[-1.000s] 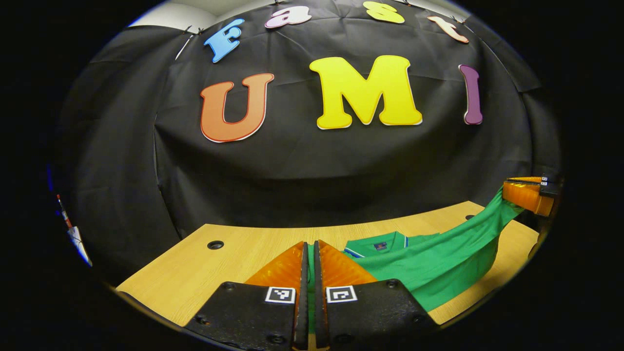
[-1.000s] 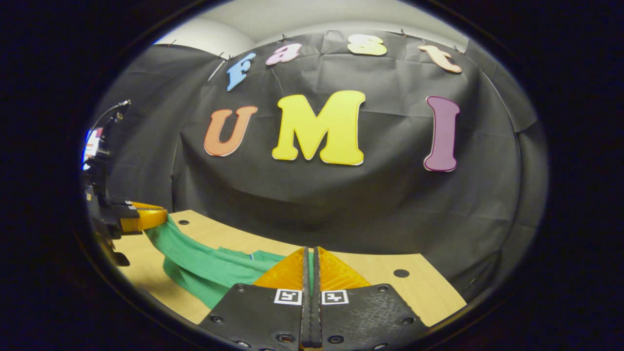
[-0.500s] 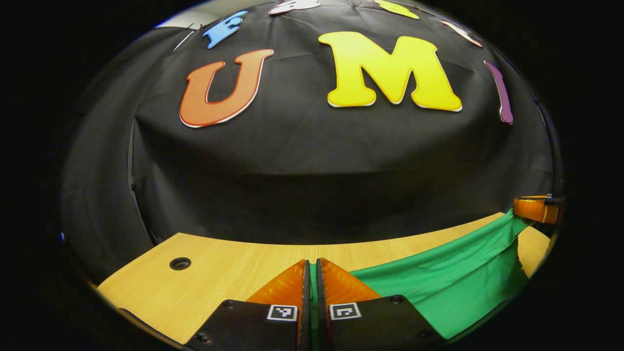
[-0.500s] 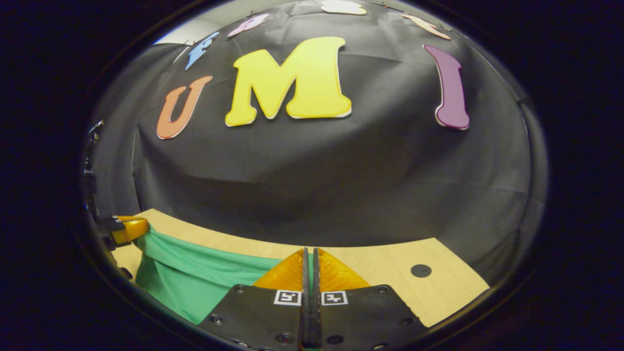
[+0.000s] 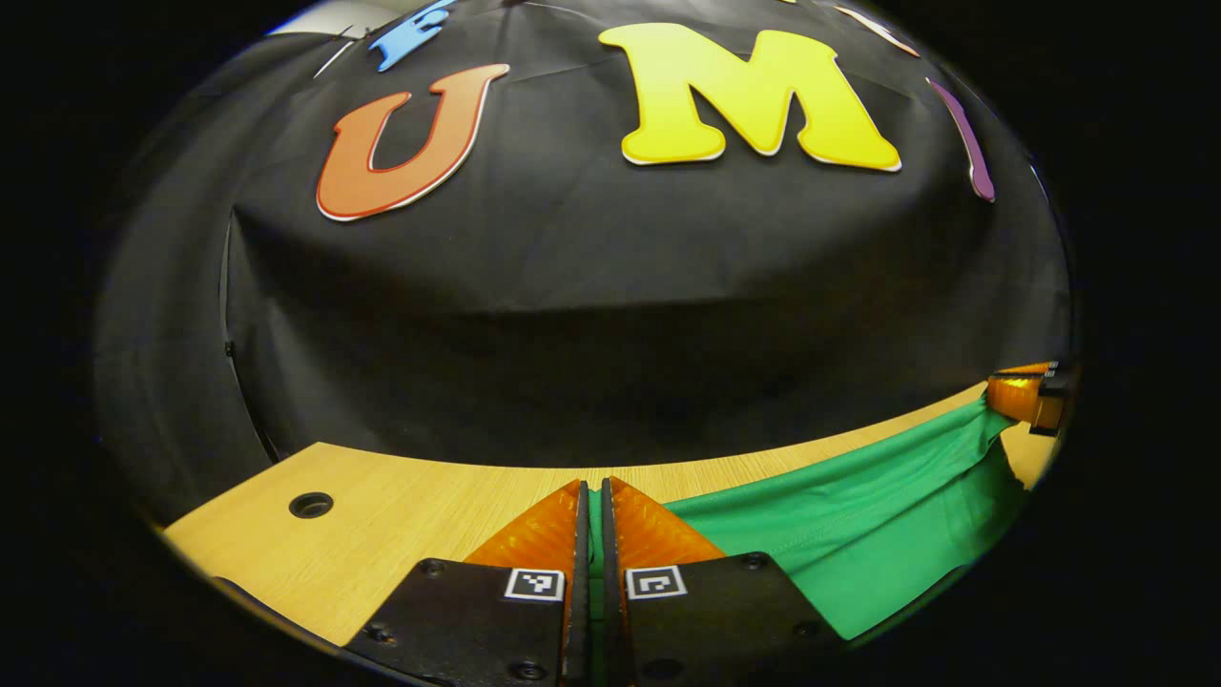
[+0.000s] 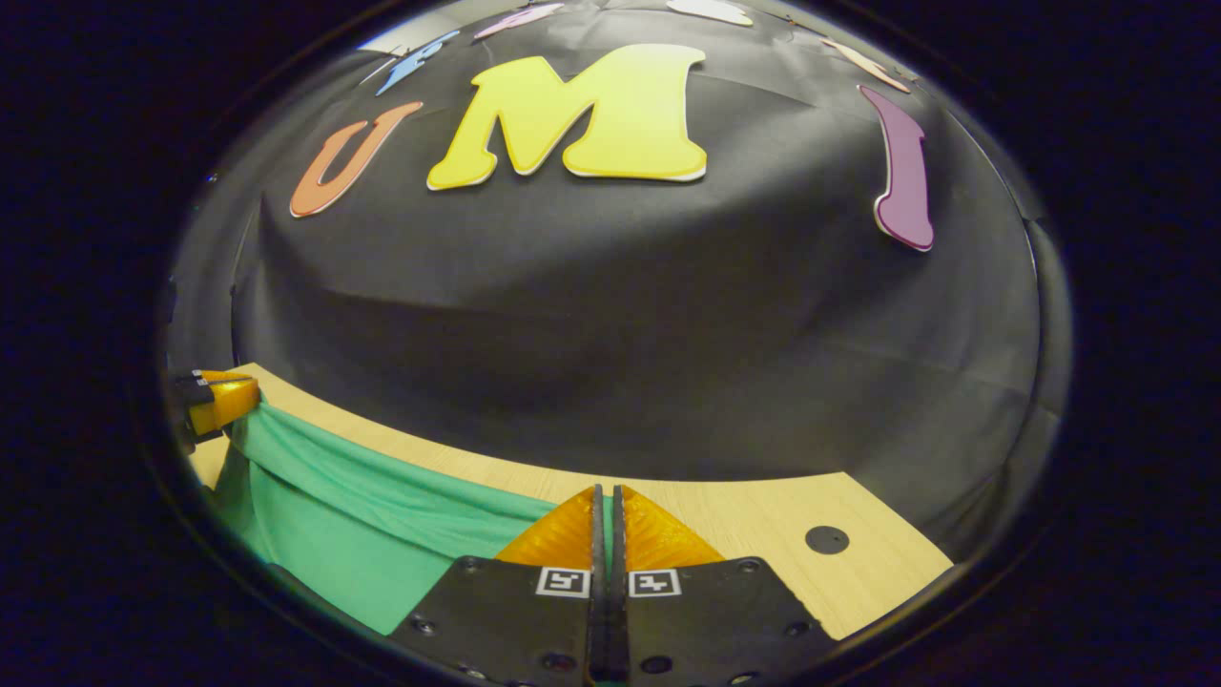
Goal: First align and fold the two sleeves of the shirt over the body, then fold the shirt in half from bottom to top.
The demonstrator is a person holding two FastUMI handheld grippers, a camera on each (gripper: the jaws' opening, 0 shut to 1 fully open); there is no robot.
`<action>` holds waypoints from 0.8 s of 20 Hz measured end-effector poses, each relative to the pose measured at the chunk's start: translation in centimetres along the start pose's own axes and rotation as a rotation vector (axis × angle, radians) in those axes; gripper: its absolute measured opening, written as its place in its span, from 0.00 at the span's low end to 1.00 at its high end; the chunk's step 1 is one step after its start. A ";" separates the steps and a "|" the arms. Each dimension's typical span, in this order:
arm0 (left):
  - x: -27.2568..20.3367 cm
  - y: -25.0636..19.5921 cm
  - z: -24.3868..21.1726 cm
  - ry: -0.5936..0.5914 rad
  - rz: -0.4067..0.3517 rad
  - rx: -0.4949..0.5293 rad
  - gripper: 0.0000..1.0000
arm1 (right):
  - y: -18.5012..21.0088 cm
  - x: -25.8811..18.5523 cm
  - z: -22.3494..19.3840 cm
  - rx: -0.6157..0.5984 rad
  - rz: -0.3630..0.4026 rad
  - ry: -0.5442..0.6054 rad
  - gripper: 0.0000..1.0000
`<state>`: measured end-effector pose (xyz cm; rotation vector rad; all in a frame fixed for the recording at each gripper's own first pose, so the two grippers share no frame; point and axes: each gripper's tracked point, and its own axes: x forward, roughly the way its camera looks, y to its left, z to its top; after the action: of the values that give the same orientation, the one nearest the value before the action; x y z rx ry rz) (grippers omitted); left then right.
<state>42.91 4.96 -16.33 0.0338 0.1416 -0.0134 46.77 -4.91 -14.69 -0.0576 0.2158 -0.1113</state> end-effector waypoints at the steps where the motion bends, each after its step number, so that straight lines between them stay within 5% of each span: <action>1: -0.2 0.1 0.2 -0.001 0.001 -0.004 0.11 | 0.1 -0.1 0.0 -0.002 0.001 0.003 0.00; 6: -0.2 1.3 -0.4 0.003 0.031 0.007 0.13 | -1.0 0.0 -1.1 0.062 -0.019 0.041 0.01; 7: 0.0 1.0 -0.6 0.005 0.013 -0.009 0.14 | -1.5 0.3 -1.5 0.073 -0.043 0.054 0.17; 10: -0.3 0.6 -0.7 0.007 -0.009 -0.053 1.00 | -1.8 -0.4 -2.0 0.053 -0.074 0.080 0.97; 16: -1.9 1.1 -1.7 0.031 0.018 -0.071 1.00 | -0.5 -3.3 -1.1 0.022 -0.028 0.055 0.95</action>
<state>40.78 6.13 -17.71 -0.0352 0.1724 0.0105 43.30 -5.06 -15.00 -0.0354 0.2690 -0.1435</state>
